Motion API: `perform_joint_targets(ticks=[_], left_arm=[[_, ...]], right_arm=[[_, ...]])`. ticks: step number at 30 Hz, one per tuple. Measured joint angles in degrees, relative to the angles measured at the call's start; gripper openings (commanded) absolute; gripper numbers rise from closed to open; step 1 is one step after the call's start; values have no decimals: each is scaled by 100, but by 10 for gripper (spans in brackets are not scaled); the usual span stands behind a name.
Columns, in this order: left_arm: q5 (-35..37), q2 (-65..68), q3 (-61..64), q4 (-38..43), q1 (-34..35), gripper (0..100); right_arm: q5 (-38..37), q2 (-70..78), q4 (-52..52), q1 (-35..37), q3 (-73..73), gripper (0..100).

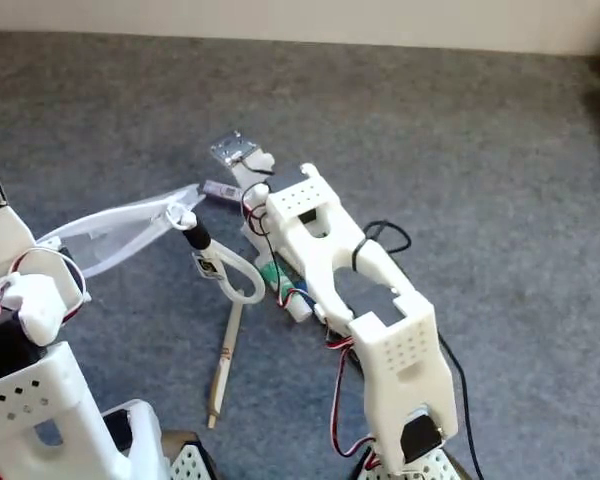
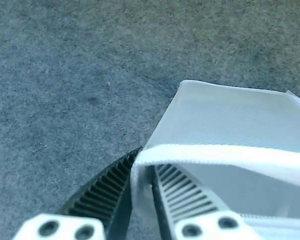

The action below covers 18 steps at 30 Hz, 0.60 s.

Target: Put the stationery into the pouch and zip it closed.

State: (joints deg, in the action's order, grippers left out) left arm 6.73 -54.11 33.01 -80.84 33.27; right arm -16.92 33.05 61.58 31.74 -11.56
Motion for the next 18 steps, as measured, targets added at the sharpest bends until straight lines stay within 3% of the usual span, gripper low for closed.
perform_joint_targets(ticks=[18], left_arm=[[0,97,-316,18,-9,8]], right_arm=[[18,9,35,-132,0,5]])
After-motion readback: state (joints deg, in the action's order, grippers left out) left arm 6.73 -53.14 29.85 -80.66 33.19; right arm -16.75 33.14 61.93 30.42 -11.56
